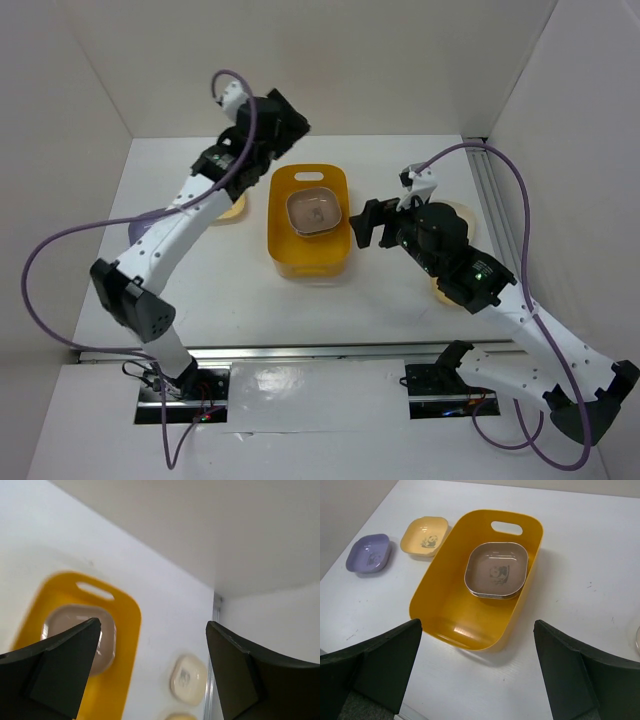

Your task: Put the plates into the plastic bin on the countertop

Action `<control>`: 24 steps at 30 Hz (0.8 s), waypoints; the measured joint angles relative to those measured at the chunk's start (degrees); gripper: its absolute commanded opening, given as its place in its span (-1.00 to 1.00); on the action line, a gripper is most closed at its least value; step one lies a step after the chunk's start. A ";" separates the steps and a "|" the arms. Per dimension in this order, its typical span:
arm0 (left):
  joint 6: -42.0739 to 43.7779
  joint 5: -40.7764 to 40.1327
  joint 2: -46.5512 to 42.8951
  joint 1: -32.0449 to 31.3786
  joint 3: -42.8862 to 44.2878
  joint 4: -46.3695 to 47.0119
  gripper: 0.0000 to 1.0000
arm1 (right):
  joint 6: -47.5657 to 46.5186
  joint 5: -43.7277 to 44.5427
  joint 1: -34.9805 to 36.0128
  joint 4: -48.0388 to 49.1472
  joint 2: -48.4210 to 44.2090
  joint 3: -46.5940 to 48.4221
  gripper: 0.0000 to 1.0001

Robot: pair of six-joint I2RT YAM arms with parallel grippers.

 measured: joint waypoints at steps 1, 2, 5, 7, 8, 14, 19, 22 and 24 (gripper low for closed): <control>0.46 -1.53 -1.92 1.38 0.00 -0.33 1.00 | 0.00 -0.35 -0.04 0.04 0.00 -0.02 1.00; 1.18 -2.89 -3.32 3.45 0.00 -0.59 1.00 | -0.04 -0.81 -0.07 0.39 0.04 -0.13 1.00; 2.27 -5.03 -4.28 12.04 0.07 -2.69 1.00 | -0.24 -2.89 -0.39 1.60 0.39 -1.05 1.00; 3.30 -4.37 -2.23 19.21 0.24 -4.83 1.00 | -0.37 -4.66 -0.55 2.91 1.20 -2.05 1.00; 3.65 -3.56 -0.70 22.38 0.24 -6.08 1.00 | -0.50 -5.60 -0.55 3.58 1.73 -2.73 1.00; 8.15 1.79 8.48 35.19 0.17 -11.72 1.00 | -1.07 -11.06 -0.55 6.54 5.25 -6.51 1.00; 16.70 7.10 13.33 39.36 0.37 -10.97 1.00 | -1.11 -14.27 -0.68 9.88 7.45 -9.33 1.00; 21.90 10.54 16.33 39.76 0.92 -9.31 0.97 | -1.11 -15.15 -0.98 10.47 8.59 -9.90 1.00; 24.44 13.35 18.56 39.85 1.53 -8.22 0.93 | -1.14 -15.67 -1.22 10.88 8.83 -10.40 1.00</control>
